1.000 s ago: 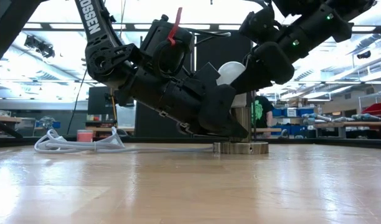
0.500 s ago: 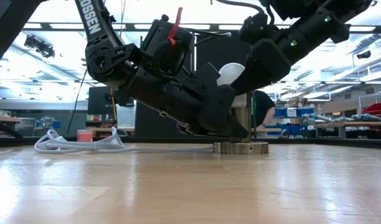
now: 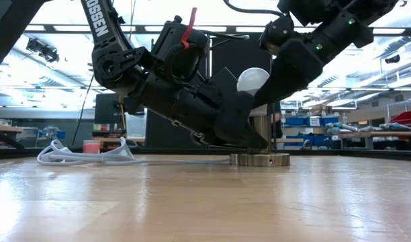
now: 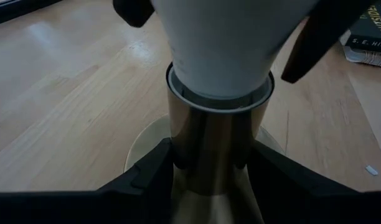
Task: Screw lightbulb
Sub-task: Insert the white lightbulb into the silver lamp
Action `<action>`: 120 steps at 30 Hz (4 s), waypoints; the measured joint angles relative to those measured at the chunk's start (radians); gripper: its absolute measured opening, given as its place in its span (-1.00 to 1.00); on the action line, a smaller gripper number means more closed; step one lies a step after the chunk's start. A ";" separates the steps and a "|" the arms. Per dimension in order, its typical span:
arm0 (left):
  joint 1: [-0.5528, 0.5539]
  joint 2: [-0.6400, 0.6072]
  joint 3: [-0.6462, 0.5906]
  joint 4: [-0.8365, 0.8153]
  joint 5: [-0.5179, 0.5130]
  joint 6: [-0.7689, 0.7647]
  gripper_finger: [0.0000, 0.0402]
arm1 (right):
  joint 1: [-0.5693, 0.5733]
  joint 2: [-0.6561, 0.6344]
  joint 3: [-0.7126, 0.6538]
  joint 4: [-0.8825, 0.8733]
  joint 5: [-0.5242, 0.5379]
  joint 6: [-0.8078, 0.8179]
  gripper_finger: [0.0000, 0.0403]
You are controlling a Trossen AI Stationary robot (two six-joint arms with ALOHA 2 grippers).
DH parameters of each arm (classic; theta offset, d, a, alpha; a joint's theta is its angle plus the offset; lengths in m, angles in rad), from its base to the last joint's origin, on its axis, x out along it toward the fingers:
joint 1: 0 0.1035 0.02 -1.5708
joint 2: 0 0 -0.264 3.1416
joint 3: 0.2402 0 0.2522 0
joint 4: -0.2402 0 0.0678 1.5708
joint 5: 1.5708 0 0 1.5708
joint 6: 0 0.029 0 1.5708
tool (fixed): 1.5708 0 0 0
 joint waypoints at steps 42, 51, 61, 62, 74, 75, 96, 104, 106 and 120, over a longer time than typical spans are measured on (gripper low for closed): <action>-0.020 0.002 0.045 -0.062 -0.178 -0.114 -0.06 | 0.054 0.013 0.000 -0.044 0.050 0.237 0.42; -0.019 0.001 0.045 -0.059 -0.172 -0.113 -0.06 | 0.016 0.008 0.000 -0.026 0.047 0.195 0.55; -0.019 0.000 0.045 -0.060 -0.167 -0.112 -0.06 | -0.015 0.007 0.000 0.002 0.032 0.219 0.55; -0.019 0.000 0.045 -0.059 -0.166 -0.112 -0.06 | -0.017 0.007 0.000 0.002 0.038 0.228 0.55; -0.019 0.000 0.045 -0.064 -0.166 -0.110 -0.06 | -0.011 0.007 0.000 -0.052 0.047 0.398 0.54; -0.019 0.000 0.045 -0.065 -0.166 -0.110 -0.06 | -0.011 0.007 0.000 -0.057 0.039 0.400 0.54; -0.019 -0.002 0.046 -0.075 -0.149 -0.083 -0.06 | 0.056 -0.220 0.000 -0.184 0.059 0.258 0.54; -0.019 -0.002 0.046 -0.077 -0.101 -0.040 -0.06 | 0.157 -0.225 -0.005 -0.268 0.202 0.211 0.54; -0.019 -0.002 0.046 -0.076 -0.081 -0.024 -0.06 | 0.184 -0.235 -0.030 -0.243 0.240 0.192 0.54; -0.020 -0.002 0.047 -0.079 -0.034 -0.001 -0.06 | 0.288 -0.192 -0.241 0.091 0.432 0.211 0.53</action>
